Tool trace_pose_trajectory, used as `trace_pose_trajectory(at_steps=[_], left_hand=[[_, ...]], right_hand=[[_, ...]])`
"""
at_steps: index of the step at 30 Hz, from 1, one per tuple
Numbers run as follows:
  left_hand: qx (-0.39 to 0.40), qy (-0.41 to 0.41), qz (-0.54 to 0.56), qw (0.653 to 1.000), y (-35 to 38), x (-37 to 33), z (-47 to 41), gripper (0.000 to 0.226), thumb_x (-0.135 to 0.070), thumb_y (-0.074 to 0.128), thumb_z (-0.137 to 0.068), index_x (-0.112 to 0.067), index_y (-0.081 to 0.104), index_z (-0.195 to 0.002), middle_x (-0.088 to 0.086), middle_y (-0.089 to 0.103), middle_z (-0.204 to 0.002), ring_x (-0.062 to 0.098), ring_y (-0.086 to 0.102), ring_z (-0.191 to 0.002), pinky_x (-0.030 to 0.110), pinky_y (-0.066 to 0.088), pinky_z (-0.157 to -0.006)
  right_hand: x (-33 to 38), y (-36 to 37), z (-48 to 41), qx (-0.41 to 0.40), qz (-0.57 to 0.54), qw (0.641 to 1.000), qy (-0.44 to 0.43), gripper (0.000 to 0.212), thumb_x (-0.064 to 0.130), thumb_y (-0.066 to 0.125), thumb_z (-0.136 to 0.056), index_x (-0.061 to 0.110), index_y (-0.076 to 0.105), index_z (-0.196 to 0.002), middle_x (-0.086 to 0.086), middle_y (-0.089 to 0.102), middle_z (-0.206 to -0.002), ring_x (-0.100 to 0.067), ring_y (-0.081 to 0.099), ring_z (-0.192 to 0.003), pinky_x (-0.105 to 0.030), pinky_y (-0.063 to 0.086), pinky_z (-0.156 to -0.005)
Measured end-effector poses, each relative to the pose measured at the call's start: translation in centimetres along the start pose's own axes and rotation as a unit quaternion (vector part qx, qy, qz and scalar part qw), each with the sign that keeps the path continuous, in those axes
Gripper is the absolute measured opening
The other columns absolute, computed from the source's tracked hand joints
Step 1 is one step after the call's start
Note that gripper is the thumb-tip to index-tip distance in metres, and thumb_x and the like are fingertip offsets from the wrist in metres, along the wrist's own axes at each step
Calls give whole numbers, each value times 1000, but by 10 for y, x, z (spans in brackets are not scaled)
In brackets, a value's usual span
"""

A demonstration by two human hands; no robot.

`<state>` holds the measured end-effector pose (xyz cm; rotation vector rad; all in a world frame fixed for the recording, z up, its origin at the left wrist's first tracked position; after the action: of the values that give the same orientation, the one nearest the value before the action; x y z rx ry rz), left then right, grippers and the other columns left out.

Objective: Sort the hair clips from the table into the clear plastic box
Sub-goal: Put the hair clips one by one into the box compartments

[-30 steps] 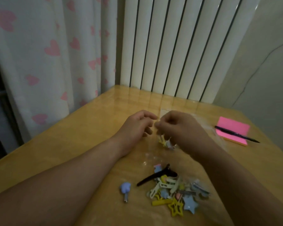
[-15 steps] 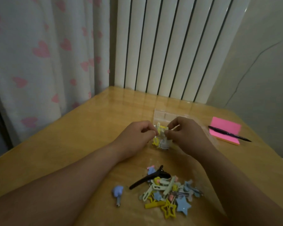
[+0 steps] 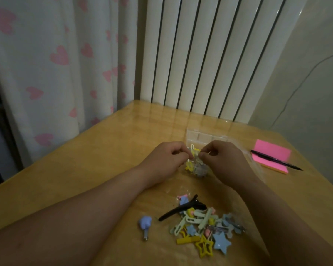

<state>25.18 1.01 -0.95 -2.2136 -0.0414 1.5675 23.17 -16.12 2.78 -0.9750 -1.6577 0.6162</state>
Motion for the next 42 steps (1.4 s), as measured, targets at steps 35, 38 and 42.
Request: trace_pose_trajectory(at_steps=[35,38,42], left_hand=[[-2,-26,37,999,-7,1,-1,17,-22,62,-101,-26,79,-102,-5,70,-85,8,64,-80,29,52,-79],[21,-16,-17,1000,3,-2,2,18,-23,63,-103,-30,79,-101,-10,74,-95,6,67,-86,27,51,-77],[14,-10,-29,999,2,-2,2,19,-24,64,-101,-33,80,-99,-3,76,-101,13,68,-94,30,52,-81]], right_hand=[[40,-43,11,38,-111,991,-58,20,46,70,-94,26,71,-99,5,73,-93,-12,68,-82,-28,54,-68],[-4,-44,1,28,-64,997,26,22,44,75,-93,22,71,-96,1,73,-93,-14,62,-70,-28,47,-57],[-15,-19,-1,72,23,997,24,27,48,81,-86,25,70,-93,5,71,-92,-13,66,-84,-41,60,-77]])
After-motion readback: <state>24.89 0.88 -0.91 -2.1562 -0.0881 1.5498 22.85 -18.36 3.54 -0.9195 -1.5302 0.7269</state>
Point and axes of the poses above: each hand's wrist, its own z-axis away from the middle knuckle, its own y-axis out of the palm, x = y × z, the point moved 9 cm from there along -z, towards the middle knuckle
